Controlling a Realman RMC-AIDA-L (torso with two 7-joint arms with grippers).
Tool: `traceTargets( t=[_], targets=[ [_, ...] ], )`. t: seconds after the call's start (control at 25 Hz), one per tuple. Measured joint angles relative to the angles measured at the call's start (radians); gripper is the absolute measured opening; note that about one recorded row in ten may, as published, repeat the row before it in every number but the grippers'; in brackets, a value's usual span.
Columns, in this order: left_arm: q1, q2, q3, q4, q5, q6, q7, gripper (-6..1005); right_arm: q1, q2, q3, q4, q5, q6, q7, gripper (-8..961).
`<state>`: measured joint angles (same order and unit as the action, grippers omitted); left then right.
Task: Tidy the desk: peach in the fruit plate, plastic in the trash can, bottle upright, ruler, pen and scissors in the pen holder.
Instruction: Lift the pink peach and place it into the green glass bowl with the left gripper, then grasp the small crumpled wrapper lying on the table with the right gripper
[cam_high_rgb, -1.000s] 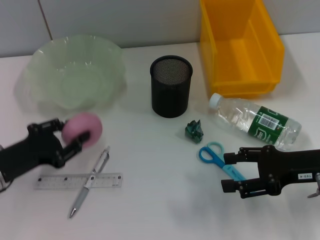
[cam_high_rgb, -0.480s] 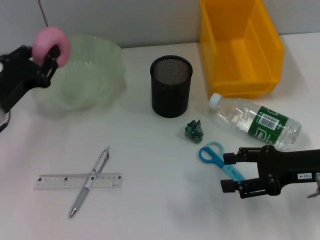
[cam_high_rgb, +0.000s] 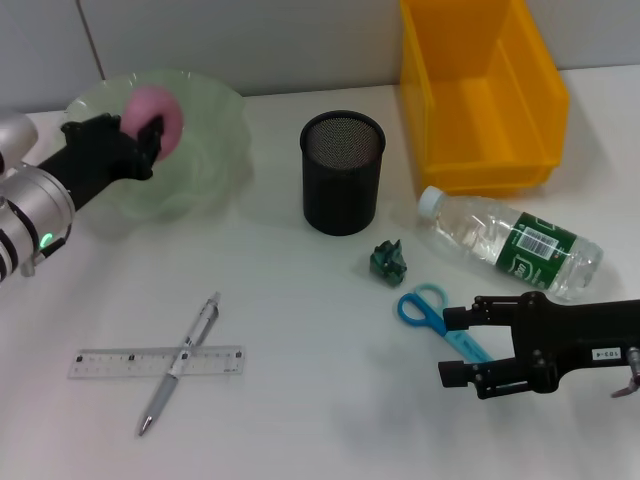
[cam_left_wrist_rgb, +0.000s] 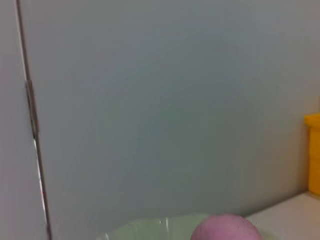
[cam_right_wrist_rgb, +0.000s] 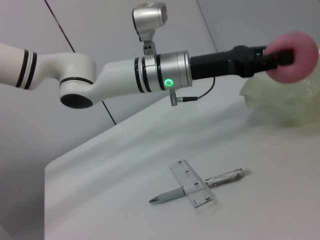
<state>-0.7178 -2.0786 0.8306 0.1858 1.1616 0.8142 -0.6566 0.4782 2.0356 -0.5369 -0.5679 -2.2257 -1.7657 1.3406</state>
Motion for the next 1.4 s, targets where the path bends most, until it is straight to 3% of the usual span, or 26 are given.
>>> traceTargets(
  t=[0.08, 0.36, 0.56, 0.92, 1.04, 1.08, 1.12, 1.24, 1.4],
  targets=[
    [-0.003, 0.002, 0.051, 0.008, 0.0, -0.036, -0.067, 265, 0.001, 0.0, 0.0, -0.001, 0.0, 0.0, 0.0, 822],
    [-0.003, 0.003, 0.064, 0.016, 0.0, -0.042, -0.081, 516, 0.006, 0.0, -0.007, -0.001, 0.0, 0.0, 0.001, 821],
    [0.001, 0.003, 0.067, 0.019, 0.0, -0.038, -0.091, 754, 0.008, -0.001, -0.013, -0.001, 0.0, 0.0, 0.004, 820],
    [0.026, 0.007, 0.117, 0.06, -0.001, 0.009, -0.18, 819, 0.008, -0.002, -0.018, -0.001, 0.0, 0.003, 0.004, 820],
    [0.081, 0.016, 0.205, 0.145, 0.0, 0.13, -0.309, 834, 0.008, -0.003, -0.018, -0.001, 0.0, 0.008, 0.004, 819],
    [0.137, 0.029, 0.276, 0.227, 0.001, 0.241, -0.399, 834, 0.008, -0.003, -0.016, -0.001, 0.001, 0.009, 0.002, 819],
    [0.137, 0.029, 0.276, 0.227, 0.001, 0.241, -0.399, 834, 0.008, -0.003, -0.016, -0.001, 0.001, 0.009, 0.002, 819],
    [0.215, 0.06, 0.349, 0.334, 0.023, 0.415, -0.523, 834, 0.008, -0.003, -0.016, -0.001, 0.003, 0.009, 0.001, 819],
    [0.258, 0.1, 0.353, 0.38, 0.154, 0.602, -0.649, 834, 0.007, -0.003, -0.013, -0.001, 0.003, 0.009, 0.0, 819]
  ],
)
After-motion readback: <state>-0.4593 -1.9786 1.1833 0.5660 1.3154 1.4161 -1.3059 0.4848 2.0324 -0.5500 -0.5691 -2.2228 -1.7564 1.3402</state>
